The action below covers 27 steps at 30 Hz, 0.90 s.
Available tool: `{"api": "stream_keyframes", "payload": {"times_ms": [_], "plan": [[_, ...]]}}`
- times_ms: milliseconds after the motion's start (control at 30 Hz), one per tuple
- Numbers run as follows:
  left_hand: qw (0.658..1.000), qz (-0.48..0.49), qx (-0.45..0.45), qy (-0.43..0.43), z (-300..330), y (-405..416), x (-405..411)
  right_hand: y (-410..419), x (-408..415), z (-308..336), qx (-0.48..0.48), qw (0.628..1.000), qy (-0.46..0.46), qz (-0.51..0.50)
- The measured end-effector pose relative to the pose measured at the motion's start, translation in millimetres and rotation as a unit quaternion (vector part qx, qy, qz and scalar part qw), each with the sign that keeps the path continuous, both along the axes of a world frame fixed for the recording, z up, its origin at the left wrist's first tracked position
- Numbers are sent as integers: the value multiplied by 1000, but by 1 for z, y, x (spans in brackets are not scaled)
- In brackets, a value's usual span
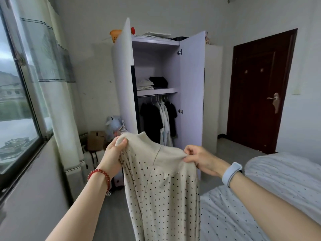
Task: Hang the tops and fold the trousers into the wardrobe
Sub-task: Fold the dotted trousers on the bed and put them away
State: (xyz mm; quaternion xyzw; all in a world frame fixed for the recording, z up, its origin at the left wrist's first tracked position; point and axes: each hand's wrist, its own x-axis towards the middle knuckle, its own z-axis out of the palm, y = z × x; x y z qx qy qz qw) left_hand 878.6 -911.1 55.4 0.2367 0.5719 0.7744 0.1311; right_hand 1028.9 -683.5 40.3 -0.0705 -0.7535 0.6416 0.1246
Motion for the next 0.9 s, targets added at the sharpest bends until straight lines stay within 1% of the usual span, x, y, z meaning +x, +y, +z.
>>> {"api": "stream_keyframes", "payload": {"times_ms": [67,100,167,200,267,333,433,567,600,667,767,833,900], "plan": [[1000,0,-3,-6,-4,0,-2,0,1,2,-29,999,30,-12],[1000,-1,-3,-7,-5,1,-3,-1,3,3,-44,999,28,-3],[1000,-7,-2,-9,-7,2,-2,-1,5,1,-49,998,-17,43],[1000,-9,-3,-9,-7,3,-1,-1,6,0,-26,996,-52,68],[1000,-10,-9,-8,-7,4,1,-3,7,-5,68,991,-89,76],[1000,-8,-15,-7,-6,4,3,-5,10,-7,149,985,-67,51],[1000,-16,-22,-5,-5,1,3,-5,15,-7,172,984,-20,33],[999,-25,-22,-6,-2,-6,4,-3,16,-15,133,990,31,-25],[999,-29,-25,-3,-1,-7,5,-1,15,-19,124,991,31,-40],[999,-36,-31,5,2,-10,7,6,14,-28,107,993,-8,-44],[999,-43,-17,2,2,-9,11,7,15,-43,97,989,-109,-3],[999,-47,-3,-7,2,-8,14,3,13,-57,88,988,-124,14],[999,-46,6,-10,2,-8,13,-2,11,-64,67,991,-112,14]]}}
